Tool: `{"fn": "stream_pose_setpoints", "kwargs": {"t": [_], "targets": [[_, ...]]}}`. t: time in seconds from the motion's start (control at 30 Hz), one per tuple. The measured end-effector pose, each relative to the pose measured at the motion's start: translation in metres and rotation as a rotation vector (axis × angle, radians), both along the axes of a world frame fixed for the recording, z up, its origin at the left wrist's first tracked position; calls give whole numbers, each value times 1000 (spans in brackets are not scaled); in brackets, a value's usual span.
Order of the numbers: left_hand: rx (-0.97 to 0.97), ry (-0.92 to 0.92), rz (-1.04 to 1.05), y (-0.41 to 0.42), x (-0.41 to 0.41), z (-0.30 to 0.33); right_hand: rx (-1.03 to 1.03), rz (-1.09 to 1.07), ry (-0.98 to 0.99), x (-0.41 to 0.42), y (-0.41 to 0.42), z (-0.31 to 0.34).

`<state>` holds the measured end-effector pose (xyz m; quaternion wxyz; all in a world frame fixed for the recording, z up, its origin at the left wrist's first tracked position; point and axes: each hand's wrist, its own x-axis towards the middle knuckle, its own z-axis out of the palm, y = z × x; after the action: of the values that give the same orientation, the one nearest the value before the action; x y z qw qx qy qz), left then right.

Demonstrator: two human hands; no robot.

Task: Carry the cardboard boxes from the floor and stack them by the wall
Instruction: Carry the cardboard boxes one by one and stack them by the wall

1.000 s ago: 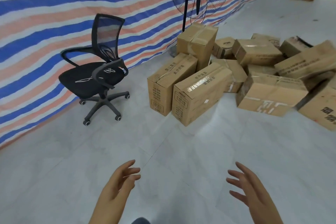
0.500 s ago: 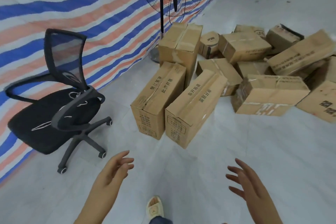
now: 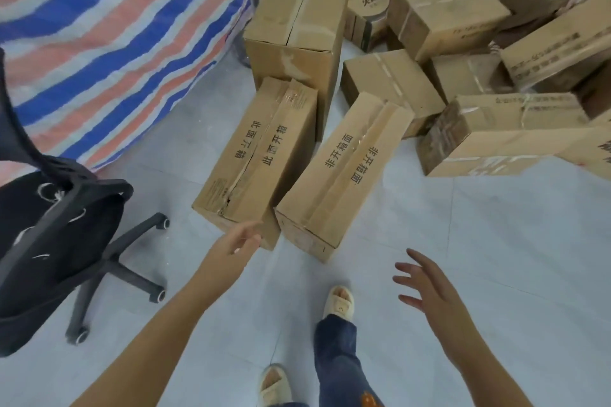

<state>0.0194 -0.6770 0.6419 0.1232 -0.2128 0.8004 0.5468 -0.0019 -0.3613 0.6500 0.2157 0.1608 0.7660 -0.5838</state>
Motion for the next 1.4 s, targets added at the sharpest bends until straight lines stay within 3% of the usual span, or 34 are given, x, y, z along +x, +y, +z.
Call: {"fn": "stream_pose_setpoints", "kwargs": {"t": [0.1, 0.3, 0.37, 0.47, 0.6, 0.73, 0.9, 1.03, 1.3, 1.4], "targets": [[9, -113, 24, 2, -68, -53, -49, 18, -185, -67, -9, -49], [-75, -252, 165, 12, -179, -174, 82, 130, -366, -159, -29, -178], [-125, -295, 166, 15, -204, -218, 125, 141, -405, -172, -38, -221], [-347, -355, 84, 12, -224, -271, 144, 137, -476, -176, -55, -274], [-215, -497, 41, 4, -218, -312, 90, 82, -527, -157, -74, -309], [-117, -403, 31, 11, -197, -321, 94, -31, -447, -140, -69, -320], [145, -527, 83, 37, -165, -330, 39, -240, -457, -122, -44, -330], [221, -508, 133, 61, -160, -326, 4, -340, -466, -121, -31, -325], [207, -303, 255, 100, -171, -202, 186, -409, -207, -143, -11, -203], [114, -294, 200, 103, -183, -155, 221, -443, -141, -149, -4, -158]]}}
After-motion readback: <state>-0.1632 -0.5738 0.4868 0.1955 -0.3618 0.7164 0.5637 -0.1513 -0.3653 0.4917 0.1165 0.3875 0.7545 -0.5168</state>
